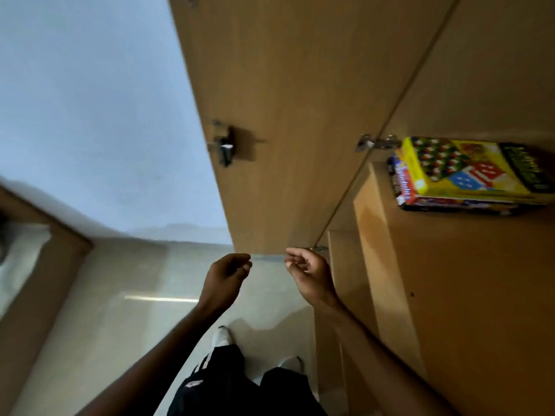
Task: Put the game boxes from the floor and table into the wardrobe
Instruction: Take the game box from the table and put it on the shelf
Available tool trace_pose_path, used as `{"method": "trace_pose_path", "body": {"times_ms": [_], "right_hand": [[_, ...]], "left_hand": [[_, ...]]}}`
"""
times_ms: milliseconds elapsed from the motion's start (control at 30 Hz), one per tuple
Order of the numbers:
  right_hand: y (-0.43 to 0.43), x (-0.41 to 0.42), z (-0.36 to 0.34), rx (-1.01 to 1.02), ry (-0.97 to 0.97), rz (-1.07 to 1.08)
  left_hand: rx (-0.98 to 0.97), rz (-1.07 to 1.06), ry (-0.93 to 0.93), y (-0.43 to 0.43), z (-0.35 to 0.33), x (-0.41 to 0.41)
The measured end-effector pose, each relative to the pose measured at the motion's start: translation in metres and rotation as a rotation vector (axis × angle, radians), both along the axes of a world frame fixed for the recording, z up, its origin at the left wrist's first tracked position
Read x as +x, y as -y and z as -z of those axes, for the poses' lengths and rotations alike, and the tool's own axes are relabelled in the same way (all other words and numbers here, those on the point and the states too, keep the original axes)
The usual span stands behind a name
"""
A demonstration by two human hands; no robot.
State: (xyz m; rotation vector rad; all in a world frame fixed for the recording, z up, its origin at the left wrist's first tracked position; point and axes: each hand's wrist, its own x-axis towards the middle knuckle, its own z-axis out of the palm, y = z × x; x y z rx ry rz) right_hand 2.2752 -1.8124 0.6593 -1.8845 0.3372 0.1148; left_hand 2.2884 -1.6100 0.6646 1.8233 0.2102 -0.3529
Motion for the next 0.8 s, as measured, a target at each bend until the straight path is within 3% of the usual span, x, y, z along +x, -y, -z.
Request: {"method": "trace_pose_path", "body": {"times_ms": [433, 800], "right_hand": [[-0.321, 0.001, 0.014, 0.013, -0.119, -0.57], [-0.622, -0.082, 0.011, -0.033, -0.12, -1.294]], "left_hand": [[-0.016, -0.625, -0.026, -0.311, 0.008, -0.127], [-0.005, -1.401, 0.037, -0.5, -0.002, -0.314]]}}
